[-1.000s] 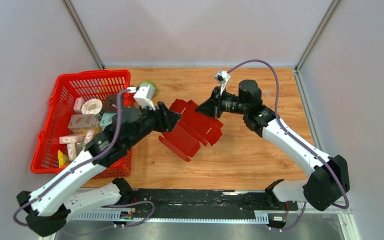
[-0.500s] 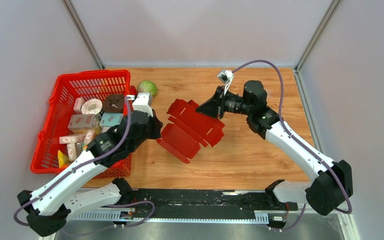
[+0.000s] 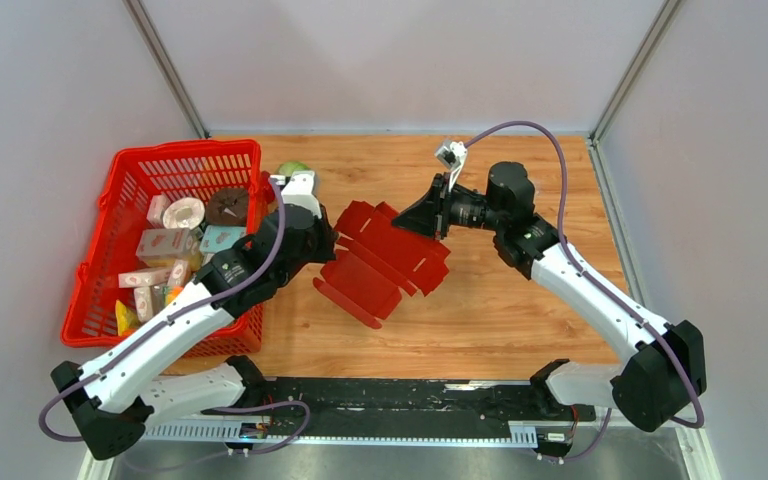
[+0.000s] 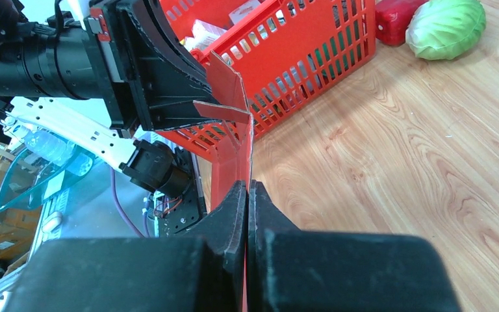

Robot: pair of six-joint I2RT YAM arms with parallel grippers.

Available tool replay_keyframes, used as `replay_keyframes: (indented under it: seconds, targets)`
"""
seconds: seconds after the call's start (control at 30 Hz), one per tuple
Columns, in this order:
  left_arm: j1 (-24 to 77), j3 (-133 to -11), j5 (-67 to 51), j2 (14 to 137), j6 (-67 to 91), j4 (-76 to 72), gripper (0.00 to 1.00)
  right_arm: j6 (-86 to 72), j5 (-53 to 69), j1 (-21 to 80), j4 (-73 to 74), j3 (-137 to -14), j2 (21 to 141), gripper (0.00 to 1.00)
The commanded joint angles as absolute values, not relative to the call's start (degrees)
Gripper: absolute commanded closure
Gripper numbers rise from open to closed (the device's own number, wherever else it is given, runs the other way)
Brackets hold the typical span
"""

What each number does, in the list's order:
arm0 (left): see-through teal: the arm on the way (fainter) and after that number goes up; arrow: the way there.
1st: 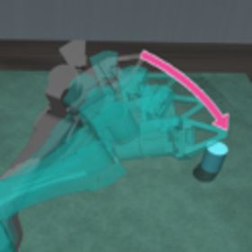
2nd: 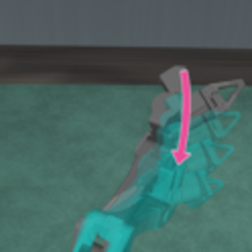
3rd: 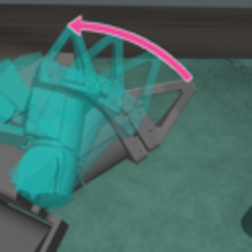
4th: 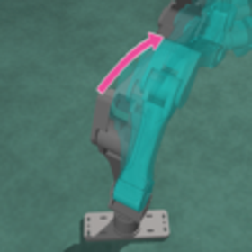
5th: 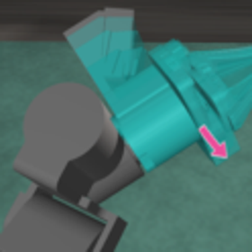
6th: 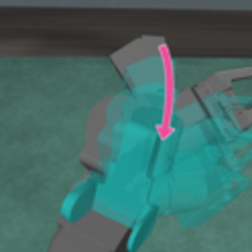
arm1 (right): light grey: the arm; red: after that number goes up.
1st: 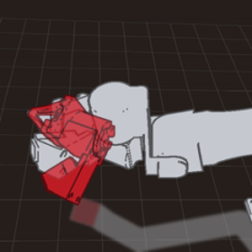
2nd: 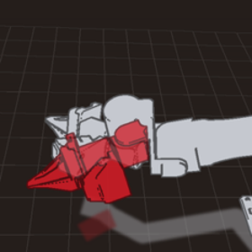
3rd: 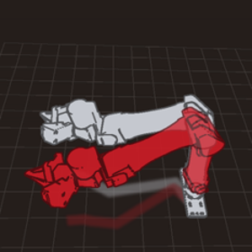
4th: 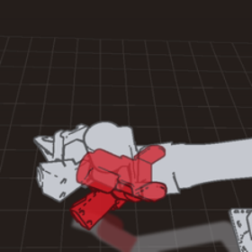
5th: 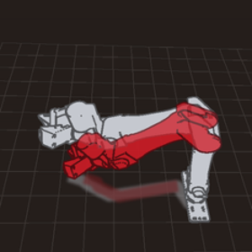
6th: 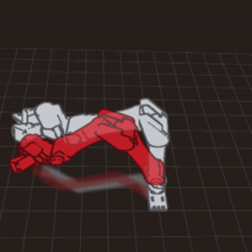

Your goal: Fold the paper box

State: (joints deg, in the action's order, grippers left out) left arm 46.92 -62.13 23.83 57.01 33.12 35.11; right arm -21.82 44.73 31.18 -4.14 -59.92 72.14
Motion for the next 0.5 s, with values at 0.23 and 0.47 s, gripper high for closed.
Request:
replay_keyframes:
  seconds: [0.23,0.47]
  targets:
    - [46.32,-57.57,9.41,51.42,37.52,27.07,1.00,-24.43,45.88,30.50,-8.61,-59.77,71.54,1.00]
    - [46.58,-54.49,8.97,50.89,41.13,26.55,1.00,-25.40,46.14,30.15,-9.49,-59.50,71.63,1.00]
